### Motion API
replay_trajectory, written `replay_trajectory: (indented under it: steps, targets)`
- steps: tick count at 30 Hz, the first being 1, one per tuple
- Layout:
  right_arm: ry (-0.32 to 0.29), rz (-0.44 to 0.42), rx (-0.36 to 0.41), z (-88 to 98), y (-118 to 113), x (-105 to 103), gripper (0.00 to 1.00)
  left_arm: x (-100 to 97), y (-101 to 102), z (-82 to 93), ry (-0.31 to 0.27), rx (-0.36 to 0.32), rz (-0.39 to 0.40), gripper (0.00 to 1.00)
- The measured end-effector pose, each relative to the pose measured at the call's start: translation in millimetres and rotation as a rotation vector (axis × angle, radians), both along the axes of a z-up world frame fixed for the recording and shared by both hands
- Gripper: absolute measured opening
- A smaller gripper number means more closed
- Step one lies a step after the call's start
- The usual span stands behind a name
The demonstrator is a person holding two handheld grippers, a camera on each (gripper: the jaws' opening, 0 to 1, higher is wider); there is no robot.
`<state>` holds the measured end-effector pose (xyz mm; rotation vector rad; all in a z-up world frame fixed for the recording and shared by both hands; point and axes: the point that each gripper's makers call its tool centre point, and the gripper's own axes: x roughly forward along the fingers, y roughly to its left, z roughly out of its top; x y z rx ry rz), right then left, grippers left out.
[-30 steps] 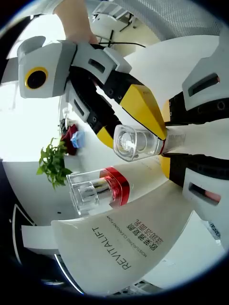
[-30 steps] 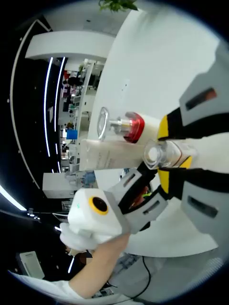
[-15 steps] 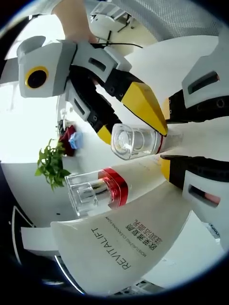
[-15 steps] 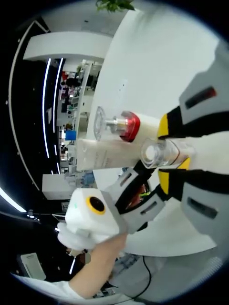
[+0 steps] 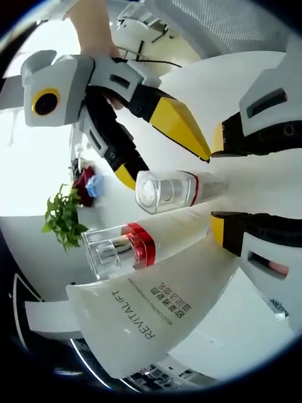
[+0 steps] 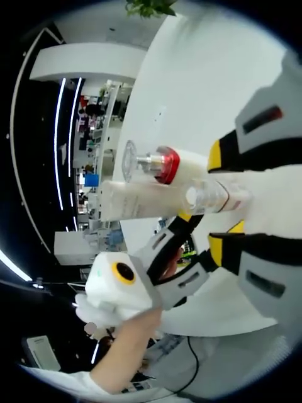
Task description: Arrange the skincare products in the storage area until every visible bottle or jar stands upright without overlapping.
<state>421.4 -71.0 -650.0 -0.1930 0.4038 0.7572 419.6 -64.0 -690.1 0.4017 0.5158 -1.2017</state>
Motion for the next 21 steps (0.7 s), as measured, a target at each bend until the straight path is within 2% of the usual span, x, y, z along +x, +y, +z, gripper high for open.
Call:
replay_trajectory:
  steps: [7,21]
  targets:
    - [0.012,-0.021,0.007,0.1,-1.5,-12.1,0.49,-8.1,15.6,1.9,0.009,0.013,0.027,0.37]
    - [0.045,-0.049,0.019,-1.7,0.5,-37.5,0.6,-25.4,53.1,6.0,0.056,0.005,0.109,0.49]
